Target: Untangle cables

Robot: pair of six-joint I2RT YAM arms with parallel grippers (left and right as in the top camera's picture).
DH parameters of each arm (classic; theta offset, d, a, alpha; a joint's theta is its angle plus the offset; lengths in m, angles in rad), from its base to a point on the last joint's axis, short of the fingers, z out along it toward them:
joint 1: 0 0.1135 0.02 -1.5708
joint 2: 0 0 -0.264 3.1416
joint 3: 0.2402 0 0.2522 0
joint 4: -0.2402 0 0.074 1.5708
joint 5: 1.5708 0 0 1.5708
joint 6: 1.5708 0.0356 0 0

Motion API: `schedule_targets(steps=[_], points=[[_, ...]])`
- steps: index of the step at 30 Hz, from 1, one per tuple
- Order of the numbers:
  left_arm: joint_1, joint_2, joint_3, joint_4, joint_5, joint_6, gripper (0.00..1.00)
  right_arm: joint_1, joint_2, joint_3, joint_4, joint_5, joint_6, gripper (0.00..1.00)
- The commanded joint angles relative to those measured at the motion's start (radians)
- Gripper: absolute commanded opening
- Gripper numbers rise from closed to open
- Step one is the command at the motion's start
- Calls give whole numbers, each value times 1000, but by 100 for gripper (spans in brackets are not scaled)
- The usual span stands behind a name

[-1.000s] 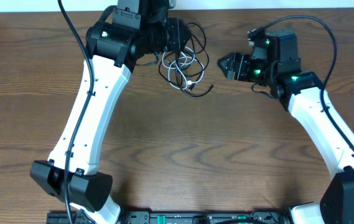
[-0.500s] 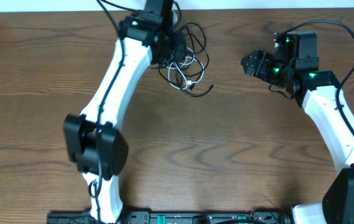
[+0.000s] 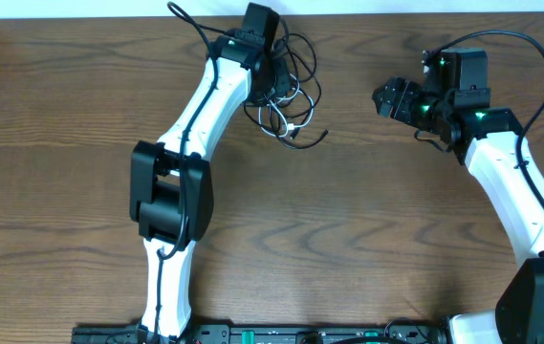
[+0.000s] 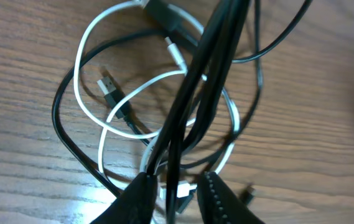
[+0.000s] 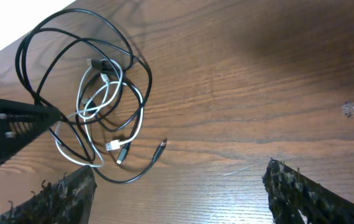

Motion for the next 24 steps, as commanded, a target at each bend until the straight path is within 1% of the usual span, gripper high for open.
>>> schedule_targets(steps=[1,3,4,7,10,13,18,22,24], points=[[-5,11,3,-1,-16,-3,22,-2,-3,2,0,14,-23,83],[-9,11,2,-1,-21,-3,19,-2,-3,2,0,14,-23,83],[-11,11,2,-1,-23,-3,15,-2,-3,2,0,14,-23,83],[-18,11,-3,-2,-41,-3,8,-2,-3,2,-1,14,-23,83],[-24,-3,0,-5,-42,4,8,-2,-3,2,-2,13,-23,83],[-24,-66,4,-8,-40,28,7,0,-3,2,0,13,-22,83],[-25,-251,5,-2,-40,28,7,1,-3,2,11,-5,-22,83],[-31,-391,5,-13,-37,51,7,1,-3,2,32,-69,-24,83],[-39,-439,5,-23,-36,70,7,4,-3,2,58,-121,-57,83]])
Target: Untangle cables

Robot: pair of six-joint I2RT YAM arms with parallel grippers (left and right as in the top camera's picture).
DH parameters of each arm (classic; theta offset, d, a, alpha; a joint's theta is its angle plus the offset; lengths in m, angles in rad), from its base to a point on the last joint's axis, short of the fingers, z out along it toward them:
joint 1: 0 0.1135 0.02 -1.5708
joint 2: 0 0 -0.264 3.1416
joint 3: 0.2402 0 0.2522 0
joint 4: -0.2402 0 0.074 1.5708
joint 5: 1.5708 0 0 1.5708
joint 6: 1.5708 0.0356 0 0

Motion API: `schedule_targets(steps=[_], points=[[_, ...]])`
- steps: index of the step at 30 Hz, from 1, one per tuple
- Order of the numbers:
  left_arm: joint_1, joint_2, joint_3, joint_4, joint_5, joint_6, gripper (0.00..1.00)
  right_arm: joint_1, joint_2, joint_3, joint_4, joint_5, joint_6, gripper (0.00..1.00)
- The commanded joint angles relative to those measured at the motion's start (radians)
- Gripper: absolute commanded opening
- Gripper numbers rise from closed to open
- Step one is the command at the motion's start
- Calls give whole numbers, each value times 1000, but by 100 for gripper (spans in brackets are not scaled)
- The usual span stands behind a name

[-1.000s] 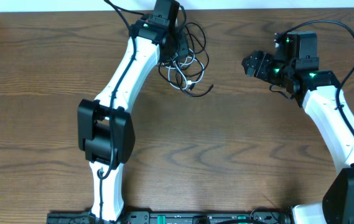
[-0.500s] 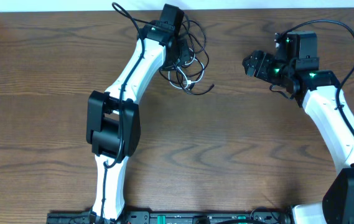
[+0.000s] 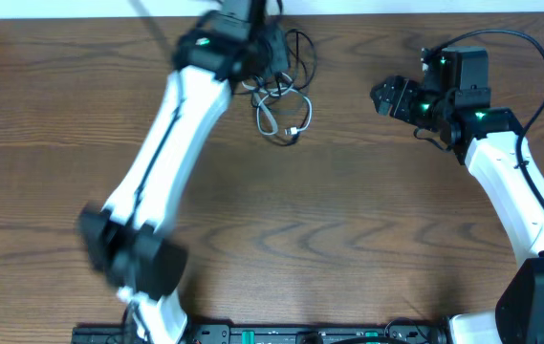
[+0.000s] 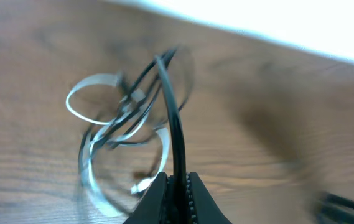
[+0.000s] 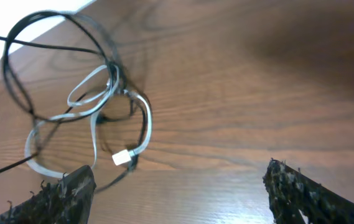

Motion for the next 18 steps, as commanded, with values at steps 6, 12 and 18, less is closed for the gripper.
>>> schedule_targets(steps=[6,12,18], points=[[-19,-153,15,-3,183,132,7,16,-4,2,134,-288,-146,84],[-6,-155,16,113,335,146,8,31,-4,2,180,-350,-148,85],[3,-187,35,255,415,119,7,61,-4,2,173,-349,-188,85]])
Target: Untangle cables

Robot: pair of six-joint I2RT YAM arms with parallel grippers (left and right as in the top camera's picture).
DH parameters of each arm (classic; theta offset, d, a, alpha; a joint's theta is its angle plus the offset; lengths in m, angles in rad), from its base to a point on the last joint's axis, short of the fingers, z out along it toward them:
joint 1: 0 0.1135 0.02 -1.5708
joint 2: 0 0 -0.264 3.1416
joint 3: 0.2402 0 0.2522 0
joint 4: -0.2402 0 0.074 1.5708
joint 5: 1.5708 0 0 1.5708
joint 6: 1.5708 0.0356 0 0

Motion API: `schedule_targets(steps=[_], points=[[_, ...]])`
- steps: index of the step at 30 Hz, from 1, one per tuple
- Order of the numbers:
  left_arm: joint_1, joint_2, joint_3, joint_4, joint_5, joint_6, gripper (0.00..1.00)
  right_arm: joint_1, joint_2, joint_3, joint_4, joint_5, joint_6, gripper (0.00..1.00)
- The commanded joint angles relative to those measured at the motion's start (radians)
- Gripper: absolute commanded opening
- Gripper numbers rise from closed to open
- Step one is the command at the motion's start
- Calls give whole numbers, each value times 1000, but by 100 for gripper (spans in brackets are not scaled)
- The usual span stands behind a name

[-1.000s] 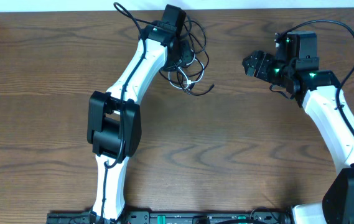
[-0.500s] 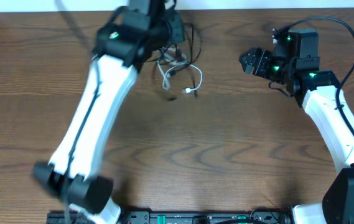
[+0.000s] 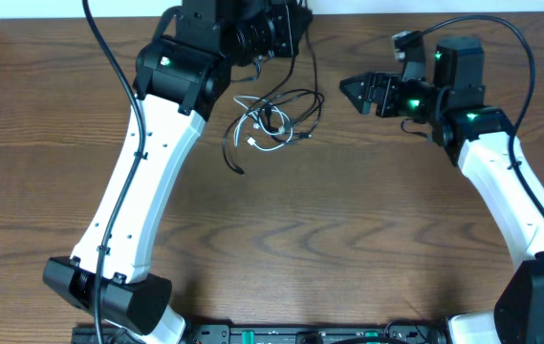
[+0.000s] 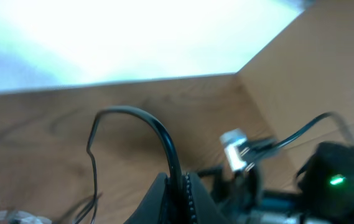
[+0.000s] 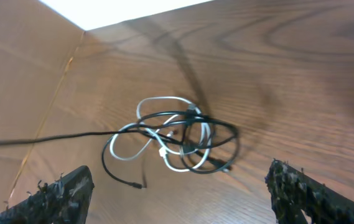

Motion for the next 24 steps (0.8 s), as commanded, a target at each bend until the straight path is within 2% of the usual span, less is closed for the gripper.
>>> schedule_targets(steps=[1,9,16,24], points=[[8,-49,23,59,79,-7,8,28,-3,2,0,-32,-73,86],[10,-164,23,172,73,-18,7,63,22,2,8,4,-90,86],[10,-242,23,241,-103,-18,8,83,31,2,8,5,-87,85],[10,-253,23,345,-145,-33,7,103,32,2,11,8,-87,85]])
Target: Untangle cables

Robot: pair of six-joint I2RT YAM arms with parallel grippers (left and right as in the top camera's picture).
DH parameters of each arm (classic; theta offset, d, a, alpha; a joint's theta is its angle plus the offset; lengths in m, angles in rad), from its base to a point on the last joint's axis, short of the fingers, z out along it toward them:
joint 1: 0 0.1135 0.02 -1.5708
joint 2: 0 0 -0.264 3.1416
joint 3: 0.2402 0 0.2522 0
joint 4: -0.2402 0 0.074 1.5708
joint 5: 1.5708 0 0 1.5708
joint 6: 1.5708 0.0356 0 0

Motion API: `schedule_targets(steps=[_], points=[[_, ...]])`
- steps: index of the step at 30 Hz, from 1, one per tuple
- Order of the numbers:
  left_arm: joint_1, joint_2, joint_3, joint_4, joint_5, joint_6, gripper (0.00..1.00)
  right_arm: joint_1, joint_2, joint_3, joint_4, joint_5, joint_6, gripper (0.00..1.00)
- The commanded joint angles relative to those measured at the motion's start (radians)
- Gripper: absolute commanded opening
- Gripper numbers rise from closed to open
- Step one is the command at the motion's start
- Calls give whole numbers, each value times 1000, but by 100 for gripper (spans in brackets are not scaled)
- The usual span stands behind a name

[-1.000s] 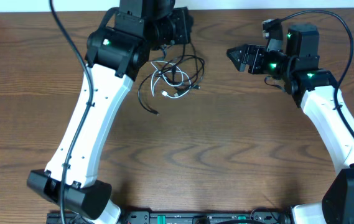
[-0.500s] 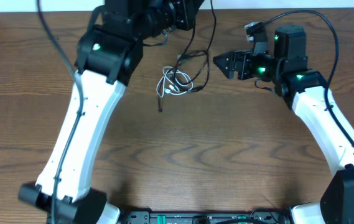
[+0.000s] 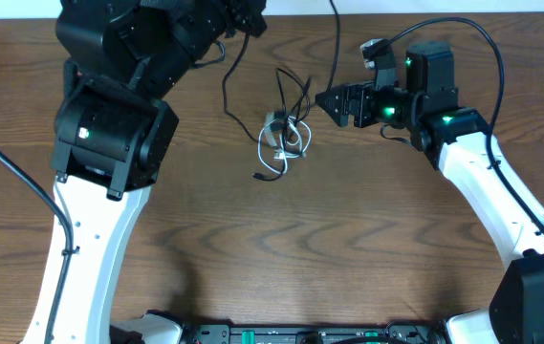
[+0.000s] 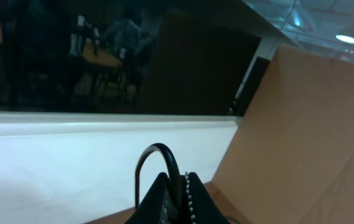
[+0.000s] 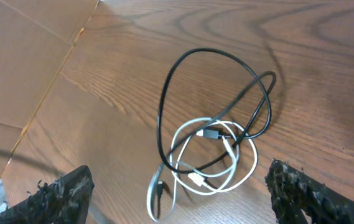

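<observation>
A tangle of one black cable (image 5: 164, 112) and one white cable (image 5: 242, 165) sits at the table's back middle; overhead, the white cable (image 3: 273, 143) shows there too. My left gripper (image 4: 177, 190) is raised high near the overhead camera (image 3: 243, 17). It is shut on a black cable loop (image 4: 158, 152), and a black strand (image 3: 227, 86) runs down from it to the tangle. My right gripper (image 3: 329, 101) hovers just right of the tangle, open, its fingers (image 5: 58, 193) wide apart with nothing between them.
A cardboard wall (image 5: 21, 56) borders the table's left side. The right arm's own black lead (image 3: 487, 43) arcs over its wrist. The wooden table (image 3: 348, 239) stretches toward the front. The left wrist view looks out at a dark window, not at the table.
The left arm has risen much higher with the black cable still gripped. The tangle is drawn into a narrower bunch, slightly further right. My right gripper has moved left, closer to the tangle.
First the left gripper was down on the tangle at the table's back, jaws around black strands. Then it was shut on a black cable and lifted. Later it was higher, the tangle shifted forward. Now it is higher still; the right gripper stayed open, moving nearer.
</observation>
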Motion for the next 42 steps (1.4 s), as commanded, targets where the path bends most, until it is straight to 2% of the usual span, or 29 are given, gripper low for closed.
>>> schedule_targets(steps=[1,5,10,16,19,30,35,42], points=[[4,2,19,48,-37,-14,6,6,11,2,0,5,-19,85],[4,2,19,61,-85,-14,7,6,11,2,-1,5,-19,85],[4,14,19,-67,-190,-13,8,-11,10,2,9,2,-23,84],[4,90,19,-296,-188,-13,7,-80,-5,3,127,-221,-22,83],[4,137,19,-349,-183,-18,8,-85,-7,3,164,-296,-3,82],[4,247,19,-380,-185,-343,8,-51,-7,3,324,-485,45,80],[3,247,19,-386,-122,-499,8,-17,-7,3,448,-484,123,79],[-3,247,19,-455,-52,-602,7,51,-7,3,531,-405,176,75]])
